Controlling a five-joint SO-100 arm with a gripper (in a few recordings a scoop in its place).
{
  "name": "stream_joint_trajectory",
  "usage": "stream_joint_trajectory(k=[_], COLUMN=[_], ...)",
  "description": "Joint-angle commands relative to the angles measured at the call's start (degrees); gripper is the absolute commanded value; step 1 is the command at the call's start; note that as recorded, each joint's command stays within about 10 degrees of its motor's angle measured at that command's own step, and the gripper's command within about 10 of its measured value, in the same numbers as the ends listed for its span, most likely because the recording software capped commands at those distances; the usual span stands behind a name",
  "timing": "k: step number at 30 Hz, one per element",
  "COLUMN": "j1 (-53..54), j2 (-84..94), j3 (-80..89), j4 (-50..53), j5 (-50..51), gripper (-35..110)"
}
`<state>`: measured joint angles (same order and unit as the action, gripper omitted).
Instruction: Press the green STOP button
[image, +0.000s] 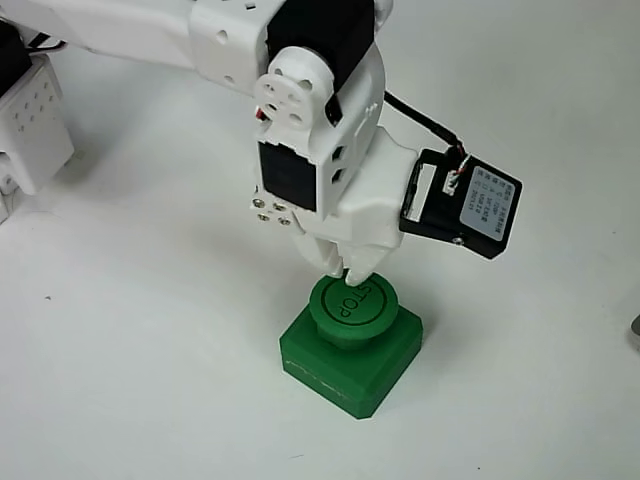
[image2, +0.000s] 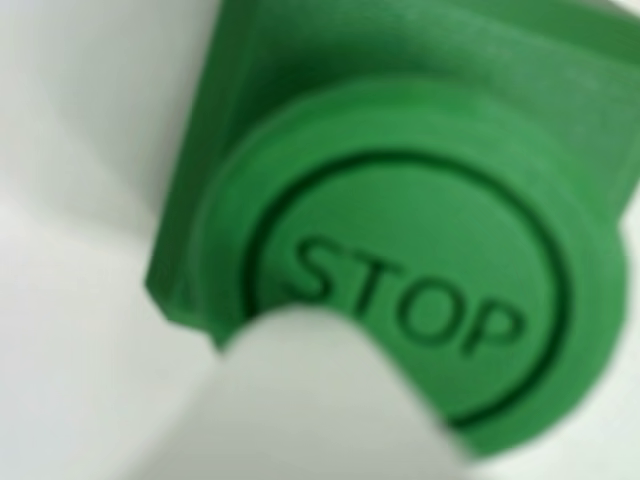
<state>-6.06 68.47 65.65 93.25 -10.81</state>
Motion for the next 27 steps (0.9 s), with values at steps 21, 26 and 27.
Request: stream_joint_trajectory(k=[21,26,27], j1=[0.2,0.4,0.4], j2=[-2.4,-2.2,-2.1], j3=[1.1,1.1,1.1], j4=[0.3,0.4,0.3], j5=[-1.2,-1.4,-1.3], gripper=[0,0,0])
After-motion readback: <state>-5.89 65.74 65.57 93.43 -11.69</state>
